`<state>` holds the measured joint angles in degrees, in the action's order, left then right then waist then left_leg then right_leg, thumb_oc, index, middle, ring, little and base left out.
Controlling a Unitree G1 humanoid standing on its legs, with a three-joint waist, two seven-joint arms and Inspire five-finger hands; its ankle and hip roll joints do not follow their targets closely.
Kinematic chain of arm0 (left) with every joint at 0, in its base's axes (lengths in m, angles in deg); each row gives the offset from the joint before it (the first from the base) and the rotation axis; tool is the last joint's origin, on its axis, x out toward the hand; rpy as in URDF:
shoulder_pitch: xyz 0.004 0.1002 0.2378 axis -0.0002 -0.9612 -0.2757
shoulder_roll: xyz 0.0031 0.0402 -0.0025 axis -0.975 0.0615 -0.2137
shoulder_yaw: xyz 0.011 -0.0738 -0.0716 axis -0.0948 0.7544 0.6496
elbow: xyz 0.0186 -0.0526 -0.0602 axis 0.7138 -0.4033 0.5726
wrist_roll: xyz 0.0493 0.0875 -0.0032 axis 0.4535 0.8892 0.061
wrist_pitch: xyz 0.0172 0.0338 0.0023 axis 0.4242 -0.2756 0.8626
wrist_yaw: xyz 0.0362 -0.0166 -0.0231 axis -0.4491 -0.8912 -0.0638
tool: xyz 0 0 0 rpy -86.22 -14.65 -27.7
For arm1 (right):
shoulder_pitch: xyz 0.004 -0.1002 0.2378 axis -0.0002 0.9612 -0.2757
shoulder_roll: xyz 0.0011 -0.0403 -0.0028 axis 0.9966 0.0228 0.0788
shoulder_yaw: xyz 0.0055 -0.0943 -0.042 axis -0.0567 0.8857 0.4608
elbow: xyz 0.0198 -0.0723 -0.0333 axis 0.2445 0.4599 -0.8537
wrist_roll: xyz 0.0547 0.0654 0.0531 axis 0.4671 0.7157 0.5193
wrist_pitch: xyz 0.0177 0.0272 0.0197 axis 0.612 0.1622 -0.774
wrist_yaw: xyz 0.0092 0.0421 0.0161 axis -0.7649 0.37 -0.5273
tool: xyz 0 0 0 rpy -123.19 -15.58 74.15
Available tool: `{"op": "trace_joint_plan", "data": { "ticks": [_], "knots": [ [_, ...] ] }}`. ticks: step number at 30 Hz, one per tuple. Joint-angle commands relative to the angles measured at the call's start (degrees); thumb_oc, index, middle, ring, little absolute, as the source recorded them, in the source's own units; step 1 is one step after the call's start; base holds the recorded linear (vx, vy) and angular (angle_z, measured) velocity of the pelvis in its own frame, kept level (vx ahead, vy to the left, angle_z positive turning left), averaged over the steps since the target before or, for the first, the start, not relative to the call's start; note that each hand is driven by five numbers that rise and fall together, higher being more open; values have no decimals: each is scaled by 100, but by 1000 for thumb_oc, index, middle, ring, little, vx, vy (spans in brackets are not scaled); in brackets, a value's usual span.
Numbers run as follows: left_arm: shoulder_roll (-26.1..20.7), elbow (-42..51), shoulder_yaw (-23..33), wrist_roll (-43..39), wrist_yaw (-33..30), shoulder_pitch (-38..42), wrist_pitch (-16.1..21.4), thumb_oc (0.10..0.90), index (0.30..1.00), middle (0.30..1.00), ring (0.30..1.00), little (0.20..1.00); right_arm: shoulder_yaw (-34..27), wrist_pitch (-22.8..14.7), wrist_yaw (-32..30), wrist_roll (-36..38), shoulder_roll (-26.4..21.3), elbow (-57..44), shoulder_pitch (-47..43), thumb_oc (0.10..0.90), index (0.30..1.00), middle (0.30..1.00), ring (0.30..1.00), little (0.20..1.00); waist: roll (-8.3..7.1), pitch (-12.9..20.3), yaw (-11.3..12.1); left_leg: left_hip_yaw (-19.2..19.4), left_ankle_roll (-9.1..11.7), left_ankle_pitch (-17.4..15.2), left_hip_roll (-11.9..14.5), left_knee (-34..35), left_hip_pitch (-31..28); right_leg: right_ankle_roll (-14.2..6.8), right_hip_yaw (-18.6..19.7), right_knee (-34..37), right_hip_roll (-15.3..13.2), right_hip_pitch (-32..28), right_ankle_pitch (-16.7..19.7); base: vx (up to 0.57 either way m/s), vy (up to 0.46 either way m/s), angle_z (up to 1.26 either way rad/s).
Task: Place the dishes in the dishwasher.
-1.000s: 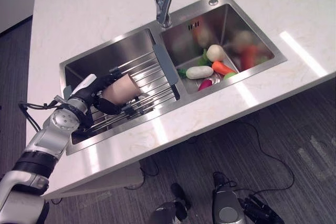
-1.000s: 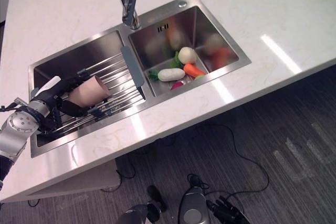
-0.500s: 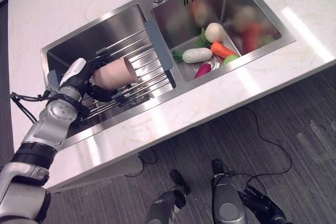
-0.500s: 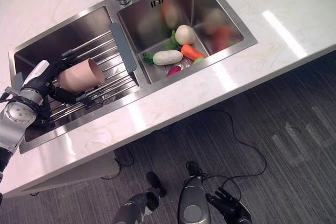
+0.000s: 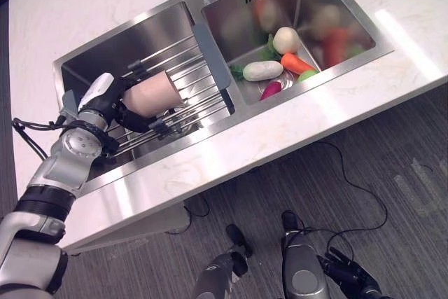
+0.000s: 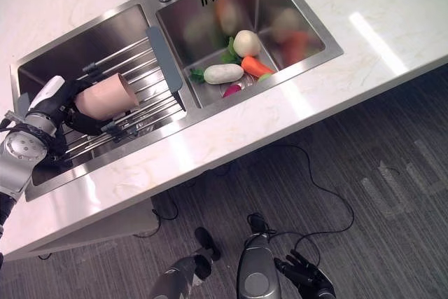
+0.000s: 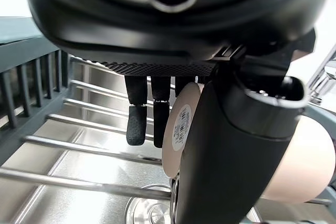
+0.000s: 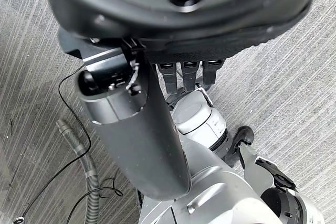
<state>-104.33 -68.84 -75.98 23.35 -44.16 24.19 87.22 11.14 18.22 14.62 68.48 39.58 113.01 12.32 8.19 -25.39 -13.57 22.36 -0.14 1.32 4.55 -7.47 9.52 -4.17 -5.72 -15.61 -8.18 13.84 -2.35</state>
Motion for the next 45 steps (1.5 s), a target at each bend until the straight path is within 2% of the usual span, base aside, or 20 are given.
{"op": "trace_joint_plan", "data": {
  "ticks": [1,7,12,14,20,24,29,30,33,34,35,37,41,42,43,45],
  "knots": [
    [-352,366,222,125,-123,268,247,400,300,300,300,300,36,0,129,174,30,-172,314,800,900,900,900,900,35,407,-116,-429,353,-939,100,-972,174,-471,-169,-158,-145,99,-320,9,16,11],
    [-352,569,412,-55,-206,53,280,400,300,300,300,300,-17,61,66,136,90,-136,360,800,900,900,900,900,52,564,-66,-439,360,-953,102,-972,93,-457,-230,-158,-155,-28,-377,20,14,6],
    [-362,736,611,-341,-609,-95,495,400,300,300,300,300,-53,78,38,92,155,-54,391,800,900,900,900,900,33,699,-6,-452,360,-967,117,-972,17,-439,-296,-158,-155,-140,-432,13,12,6],
    [-348,880,850,-512,-994,-222,728,400,300,300,300,300,-68,106,21,24,216,66,415,800,900,900,900,900,-29,865,77,-481,342,-1005,125,-972,-68,-417,-361,-158,-142,-268,-483,19,-7,11],
    [-174,1098,1174,-644,-1798,-392,1064,400,300,300,300,300,-18,94,-47,-57,331,339,345,800,900,900,900,900,-174,1130,246,-524,314,-1070,155,-972,-221,-370,-504,-158,-128,-515,-567,11,-25,14],
    [84,1349,1473,-334,-2641,-604,1390,400,300,300,300,300,31,145,-113,-43,443,469,269,800,900,900,900,900,-309,1346,395,-615,278,-1150,145,-972,-334,-328,-586,-158,-97,-709,-647,20,-40,17],
    [314,1573,1667,-51,-3068,-835,1491,400,300,300,300,300,81,148,-123,-107,533,552,234,800,900,900,900,900,-392,1463,518,-729,240,-1219,114,-972,-418,-289,-636,-158,-62,-853,-727,0,-33,16],
    [464,1746,1816,-58,-3254,-1035,1561,400,300,300,300,300,132,113,-95,-251,583,585,185,800,900,900,900,900,-430,1500,628,-824,189,-1269,65,-972,-490,-253,-668,-158,-30,-945,-790,-14,-62,18],
    [629,1918,2051,-574,-3191,-1329,1763,400,300,300,300,300,220,42,-24,-500,597,593,142,800,900,900,900,900,-454,1517,736,-939,145,-1290,7,-972,-553,-204,-669,-158,21,-1023,-849,-28,-78,6],
    [752,2011,2177,-868,-3014,-1506,1907,400,300,300,300,300,262,43,8,-588,592,600,112,800,900,900,900,900,-471,1517,801,-1016,132,-1291,-23,-972,-579,-175,-668,-158,55,-1055,-872,-38,-107,1],
    [873,2141,2282,-1043,-2930,-1654,1899,400,300,300,300,300,288,59,29,-696,593,580,90,800,900,900,900,900,-485,1513,850,-1076,124,-1291,-44,-972,-596,-152,-673,-158,80,-1084,-889,-48,-132,3],
    [1159,2378,2464,-1129,-2822,-2040,1992,400,300,300,300,300,343,46,81,-884,596,603,42,800,900,900,900,900,-508,1508,990,-1220,143,-1278,-61,-972,-591,-115,-709,-158,130,-1122,-933,-55,-151,15],
    [1542,2689,2693,-1132,-2682,-2549,2079,400,300,300,300,300,360,-7,149,-1162,567,643,7,800,900,900,900,900,-472,1530,1183,-1222,326,-1081,103,-972,-371,-88,-988,-158,151,-1119,-982,-100,-105,27],
    [1665,2752,2721,-1144,-2600,-2644,2184,400,300,300,300,300,319,-15,146,-1210,532,629,4,800,900,900,900,900,-445,1485,1215,-1159,460,-971,211,-972,-280,-100,-1123,-158,129,-1177,-1055,-227,-28,61],
    [1799,2836,2763,-1180,-2512,-2735,2308,400,300,300,300,300,264,-24,88,-1257,469,631,-43,800,900,900,900,900,-406,1425,1314,-1124,640,-719,367,-972,22,-99,-1248,-158,111,-1208,-1116,-313,-33,79],
    [1901,2828,2840,-1325,-2259,-2795,2457,400,300,300,300,300,192,-35,-8,-1210,396,712,-90,800,900,900,900,900,-379,1394,1372,-939,716,-551,530,-972,179,-96,-1468,-158,41,-1235,-1145,-240,-28,103]
  ]
}}
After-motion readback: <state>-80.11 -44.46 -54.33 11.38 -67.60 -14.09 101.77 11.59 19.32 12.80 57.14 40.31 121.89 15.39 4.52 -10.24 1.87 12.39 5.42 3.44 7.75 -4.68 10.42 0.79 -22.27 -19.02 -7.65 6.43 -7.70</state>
